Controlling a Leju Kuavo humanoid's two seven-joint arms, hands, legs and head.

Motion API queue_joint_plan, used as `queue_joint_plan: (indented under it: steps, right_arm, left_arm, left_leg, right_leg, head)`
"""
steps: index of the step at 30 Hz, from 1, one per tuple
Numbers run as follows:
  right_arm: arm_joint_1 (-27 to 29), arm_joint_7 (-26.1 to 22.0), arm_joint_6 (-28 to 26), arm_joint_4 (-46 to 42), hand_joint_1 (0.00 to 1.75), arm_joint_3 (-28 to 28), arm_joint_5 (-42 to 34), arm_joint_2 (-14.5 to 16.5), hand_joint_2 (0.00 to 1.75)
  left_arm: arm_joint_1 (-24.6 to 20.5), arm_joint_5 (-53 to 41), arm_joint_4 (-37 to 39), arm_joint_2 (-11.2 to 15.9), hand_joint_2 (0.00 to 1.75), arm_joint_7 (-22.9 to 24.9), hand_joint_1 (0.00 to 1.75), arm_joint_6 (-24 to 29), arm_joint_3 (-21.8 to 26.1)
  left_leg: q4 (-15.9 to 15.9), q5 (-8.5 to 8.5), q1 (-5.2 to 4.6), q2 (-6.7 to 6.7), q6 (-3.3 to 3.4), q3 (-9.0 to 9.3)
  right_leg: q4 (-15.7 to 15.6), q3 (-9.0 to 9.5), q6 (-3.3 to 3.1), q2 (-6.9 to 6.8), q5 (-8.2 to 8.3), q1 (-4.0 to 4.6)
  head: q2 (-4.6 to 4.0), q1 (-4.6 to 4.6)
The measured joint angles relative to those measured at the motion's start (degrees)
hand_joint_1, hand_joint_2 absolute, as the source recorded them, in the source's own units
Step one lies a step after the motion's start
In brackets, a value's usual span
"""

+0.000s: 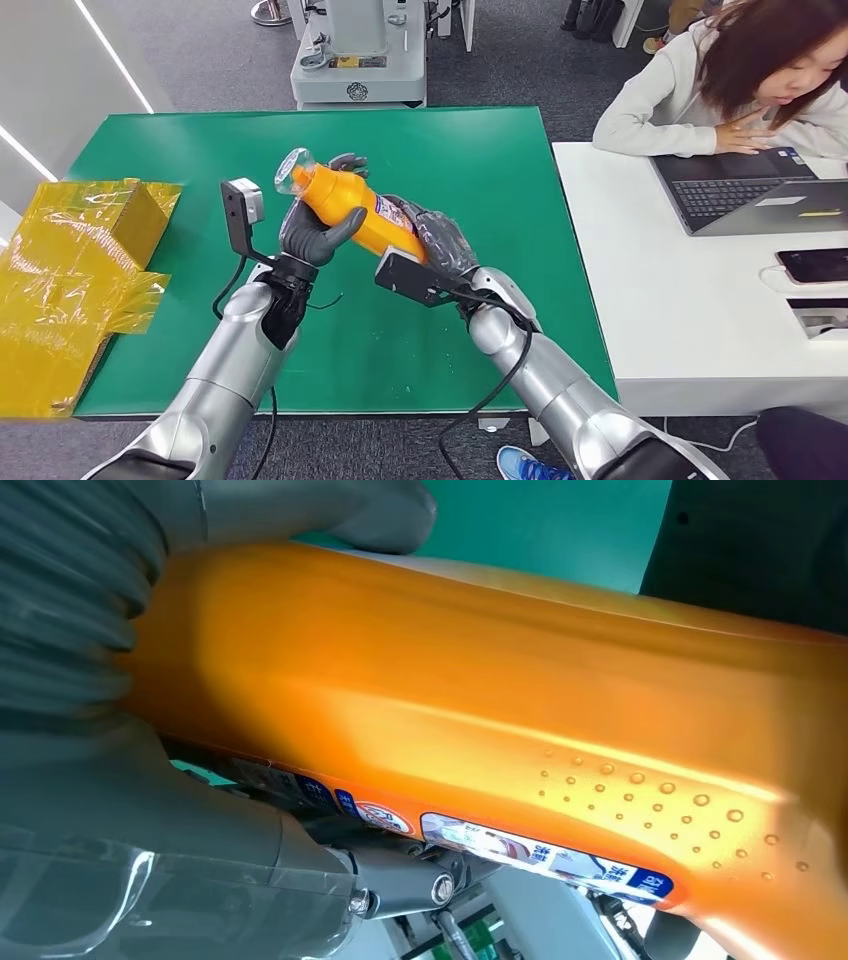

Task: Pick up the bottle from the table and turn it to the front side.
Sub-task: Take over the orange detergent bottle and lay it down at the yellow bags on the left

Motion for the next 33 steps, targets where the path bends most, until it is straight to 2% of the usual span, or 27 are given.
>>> queue_joint_plan:
  steps: [6,7,10,11,14,17,23,29,33]
  right_arm:
    - [-0.1,0.0,0.6,-0.1,1.75,0.0,-0.2,0.2,1.75]
    - [-0.1,0.0,0.7,-0.1,1.55,0.0,-0.2,0.3,1.75]
    - [0.0,0.0,0.8,-0.1,0.24,0.0,-0.2,0.4,1.75]
    - [-0.1,-0.1,0.7,-0.1,0.00,0.0,-0.3,0.5,1.75]
    - [0.0,-0.7,0.5,-0.5,0.00,0.0,-0.3,0.8,1.75]
    - [0.5,-1.0,0.4,-2.0,0.00,0.0,-0.5,0.9,1.75]
    - [3.9,-1.0,1.1,-8.4,0.00,-0.3,-0.7,-0.5,1.75]
    - [7.6,-1.0,1.9,-14.9,0.00,-0.7,-0.8,-3.0,1.75]
    - [10.0,-1.0,1.8,-18.5,0.00,-0.8,-0.5,-4.4,1.75]
  left_arm:
    - [-0.2,-0.4,0.4,0.1,1.75,-0.5,1.75,1.2,0.0]
    - [-0.2,-0.4,0.4,0.1,1.75,-0.6,1.75,1.3,0.0]
    - [-0.2,-0.4,0.5,0.3,1.75,-0.8,1.75,1.4,0.0]
    - [-0.2,-0.4,0.5,0.4,1.75,-0.8,1.75,1.5,0.0]
    - [0.0,-2.1,0.7,0.8,1.75,-1.2,1.75,3.1,0.0]
    - [0.1,-7.3,0.9,1.8,1.75,-2.5,1.75,7.3,-0.5]
    - [-2.4,-29.8,0.9,5.7,1.75,-2.2,1.75,21.6,-4.1]
    - [-7.3,-44.9,1.4,10.4,1.75,-1.6,1.75,29.3,-6.6]
    - [-9.5,-57.6,2.1,13.3,1.75,1.1,1.75,37.4,-9.2]
  left_leg:
    - [0.0,0.00,0.00,-0.01,0.00,-0.01]
    - [0.0,0.00,0.00,-0.01,0.00,-0.01]
    - [0.0,0.00,0.00,-0.01,0.00,-0.02]
    - [0.0,0.00,0.00,-0.01,0.00,-0.02]
    - [0.0,0.00,0.00,0.02,0.00,-0.01]
    - [0.0,0.00,0.01,0.02,0.00,0.00]
    - [0.0,0.00,0.01,0.02,-0.01,0.00]
    - [0.0,0.00,0.01,0.03,-0.01,0.00]
    - [0.0,0.00,0.01,0.04,-0.01,0.00]
  right_leg:
    - [0.0,0.00,0.00,-0.01,0.00,0.00]
    - [0.0,0.00,0.00,-0.01,0.00,0.00]
    - [0.0,0.00,0.00,-0.01,0.00,0.00]
    - [0.0,0.00,0.00,-0.01,0.00,0.00]
    - [0.0,-0.02,0.00,0.02,0.00,0.00]
    - [0.0,-0.03,0.00,0.02,0.00,0.00]
    - [0.0,-0.05,0.00,0.03,0.00,0.01]
    - [0.0,-0.05,0.00,0.04,0.00,0.01]
    - [0.0,-0.06,0.00,0.06,0.00,0.01]
  head:
    - [0.00,0.01]
    - [0.00,0.01]
    - [0.00,0.01]
    - [0.00,0.01]
    - [0.00,0.00]
    - [0.00,0.01]
    - [0.00,0.02]
    - [0.00,0.01]
    - [0.00,0.01]
